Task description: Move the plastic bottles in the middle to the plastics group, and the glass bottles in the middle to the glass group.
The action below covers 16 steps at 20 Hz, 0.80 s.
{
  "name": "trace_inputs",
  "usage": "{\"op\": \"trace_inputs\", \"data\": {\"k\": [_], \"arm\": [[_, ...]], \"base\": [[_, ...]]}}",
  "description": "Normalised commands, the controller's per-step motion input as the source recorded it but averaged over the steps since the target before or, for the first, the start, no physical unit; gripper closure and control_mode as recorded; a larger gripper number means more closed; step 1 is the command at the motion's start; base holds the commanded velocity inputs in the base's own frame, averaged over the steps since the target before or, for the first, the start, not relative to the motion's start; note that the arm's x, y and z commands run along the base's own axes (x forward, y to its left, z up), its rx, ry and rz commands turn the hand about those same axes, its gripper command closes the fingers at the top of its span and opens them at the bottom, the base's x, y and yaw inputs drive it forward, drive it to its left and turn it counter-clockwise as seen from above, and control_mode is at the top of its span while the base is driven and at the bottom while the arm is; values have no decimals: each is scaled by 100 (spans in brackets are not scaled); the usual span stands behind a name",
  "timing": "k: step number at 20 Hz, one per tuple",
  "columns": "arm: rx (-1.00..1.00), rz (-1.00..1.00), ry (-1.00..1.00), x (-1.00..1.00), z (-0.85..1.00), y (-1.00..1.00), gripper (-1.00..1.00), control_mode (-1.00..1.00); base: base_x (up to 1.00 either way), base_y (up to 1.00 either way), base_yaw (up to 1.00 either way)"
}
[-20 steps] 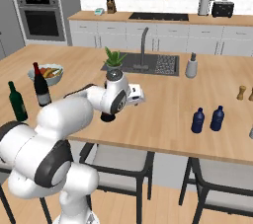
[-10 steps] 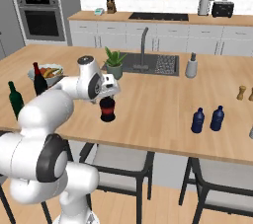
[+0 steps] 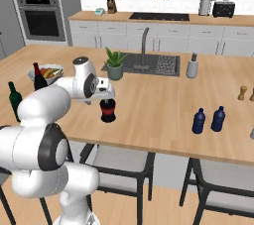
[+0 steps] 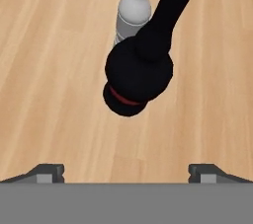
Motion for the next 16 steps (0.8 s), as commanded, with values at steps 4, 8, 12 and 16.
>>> {"op": "trace_inputs", "data": {"k": [4, 8, 12, 16], "arm": [[0, -5, -1, 0, 0, 0, -100, -100], [0, 1, -4, 30, 0, 0, -100, -100], [0, 6, -4, 56, -2, 0, -100, -100], [0, 5, -10, 24, 0, 0, -100, -100]], "base": [[0, 0, 0], [0, 0, 0], [0, 0, 0], [0, 0, 0]]}}
